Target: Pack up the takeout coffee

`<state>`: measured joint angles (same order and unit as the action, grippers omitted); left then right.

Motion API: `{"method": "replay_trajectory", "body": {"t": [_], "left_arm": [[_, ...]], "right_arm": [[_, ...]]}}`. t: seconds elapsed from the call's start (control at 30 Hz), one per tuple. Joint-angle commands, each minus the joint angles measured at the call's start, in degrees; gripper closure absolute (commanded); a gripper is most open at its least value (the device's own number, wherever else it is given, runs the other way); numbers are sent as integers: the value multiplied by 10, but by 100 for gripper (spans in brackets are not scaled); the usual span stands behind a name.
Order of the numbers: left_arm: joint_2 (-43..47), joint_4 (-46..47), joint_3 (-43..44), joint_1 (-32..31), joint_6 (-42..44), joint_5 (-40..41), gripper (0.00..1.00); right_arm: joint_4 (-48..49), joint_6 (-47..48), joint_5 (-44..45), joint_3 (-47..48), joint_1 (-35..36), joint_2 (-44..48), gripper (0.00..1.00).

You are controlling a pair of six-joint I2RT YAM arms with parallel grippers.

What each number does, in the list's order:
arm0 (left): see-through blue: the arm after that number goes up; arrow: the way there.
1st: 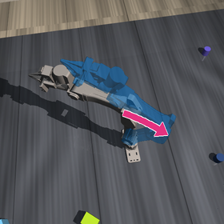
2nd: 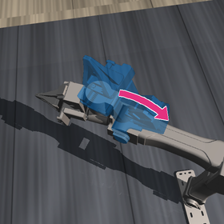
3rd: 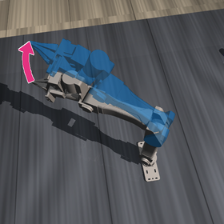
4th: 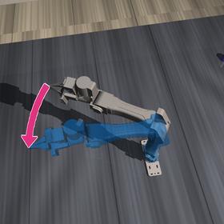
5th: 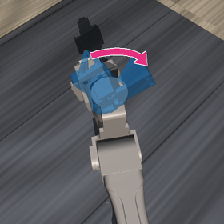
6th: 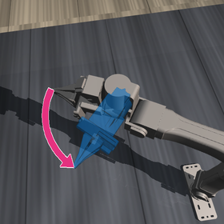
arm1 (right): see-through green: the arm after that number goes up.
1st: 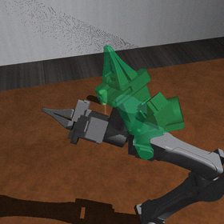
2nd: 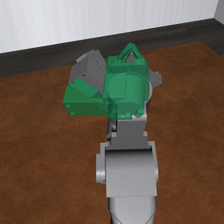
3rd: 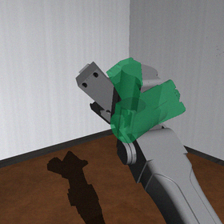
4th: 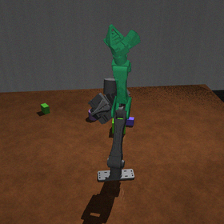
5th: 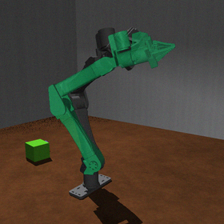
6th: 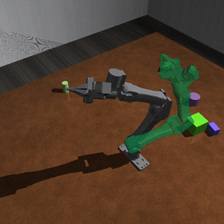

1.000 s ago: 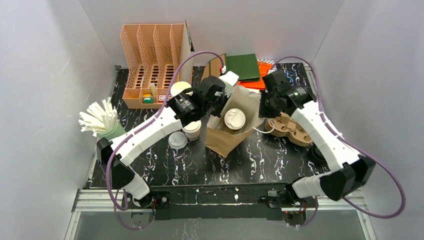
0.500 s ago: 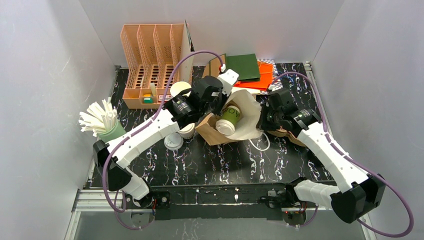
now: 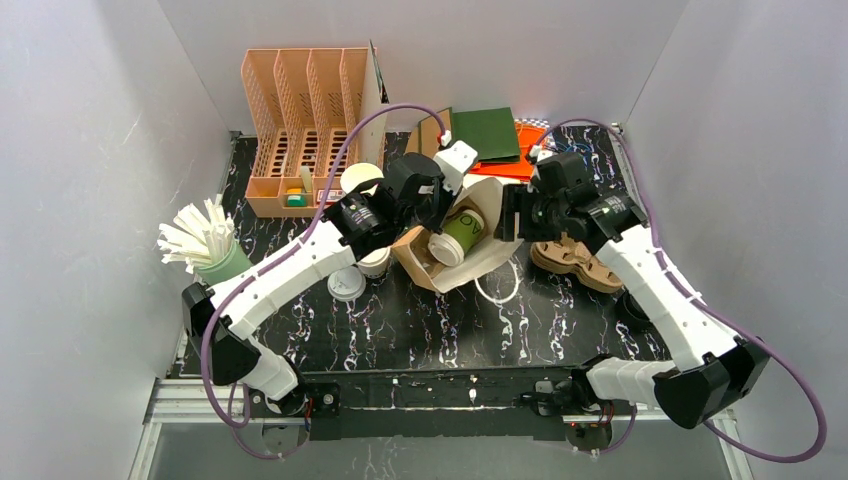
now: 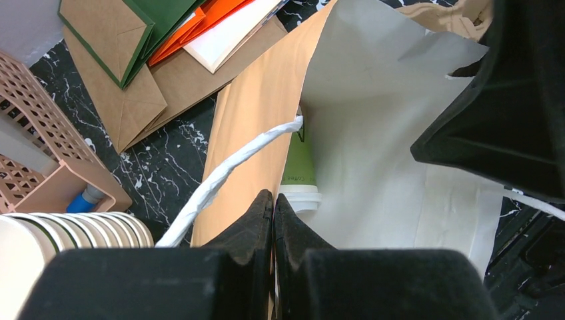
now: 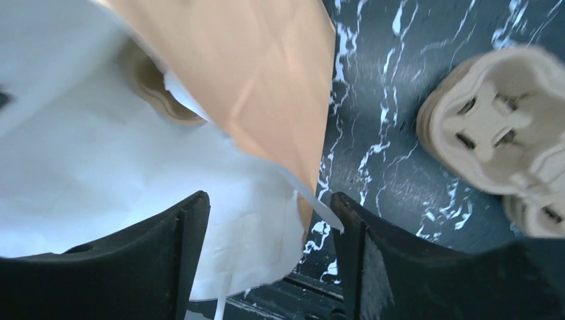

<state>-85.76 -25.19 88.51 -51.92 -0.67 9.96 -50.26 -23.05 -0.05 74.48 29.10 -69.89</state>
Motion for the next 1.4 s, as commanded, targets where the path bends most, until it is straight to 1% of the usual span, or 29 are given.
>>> {"method": "replay_trajectory", "body": {"t": [0.0, 0.03, 0.07, 0.13, 0.2, 0.27, 0.37, 0.53, 0.57, 0.67, 0.8, 0.97, 1.07, 1.17, 1.27, 1.37], "left_arm": [[5, 10, 8, 2, 4, -23, 100], [3, 10, 9, 1, 4, -25, 100], [2, 10, 10, 2, 4, -27, 100], [-1, 11, 11, 2, 20, -31, 100], [-3, 12, 10, 2, 19, -37, 100], [-2, 17, 5, 2, 15, -40, 100], [-3, 28, -1, 1, 15, -43, 100], [-11, 34, 0, 2, 10, -42, 100], [-11, 35, 0, 1, 4, -40, 100], [-14, 37, 2, 2, -5, -33, 100], [-31, 23, 26, 10, -26, -39, 100], [-23, 44, 2, 46, -77, -93, 100], [-15, 63, -22, 80, -114, -122, 100], [-16, 73, -26, 111, -130, -136, 100], [-20, 81, -25, 122, -122, -157, 100], [-20, 82, -19, 123, -119, -171, 100]], "right_arm": [[-53, 26, -3, 89, 1, 0, 20], [-61, 27, 10, 102, 1, 0, 13], [-69, 31, 18, 114, 1, 2, 8], [-78, 63, 24, 149, 1, 5, 6], [-81, 97, 11, 188, 0, -3, 12], [-81, 122, -22, 216, 2, -21, 19], [-64, 133, -33, 223, 22, -42, 29], [53, 164, -8, 139, 90, -32, 45], [86, 170, -4, 118, 104, -28, 46], [157, 183, -3, 57, 136, -16, 49], [197, 184, -8, 14, 151, -24, 50], [288, 201, -9, -79, 152, -11, 49], [292, 199, -16, -83, 153, -16, 51], [281, 175, -13, -97, 153, 3, 56], [265, 163, -29, -116, 153, 11, 57], [227, 163, -25, -106, 152, -11, 57]]}}
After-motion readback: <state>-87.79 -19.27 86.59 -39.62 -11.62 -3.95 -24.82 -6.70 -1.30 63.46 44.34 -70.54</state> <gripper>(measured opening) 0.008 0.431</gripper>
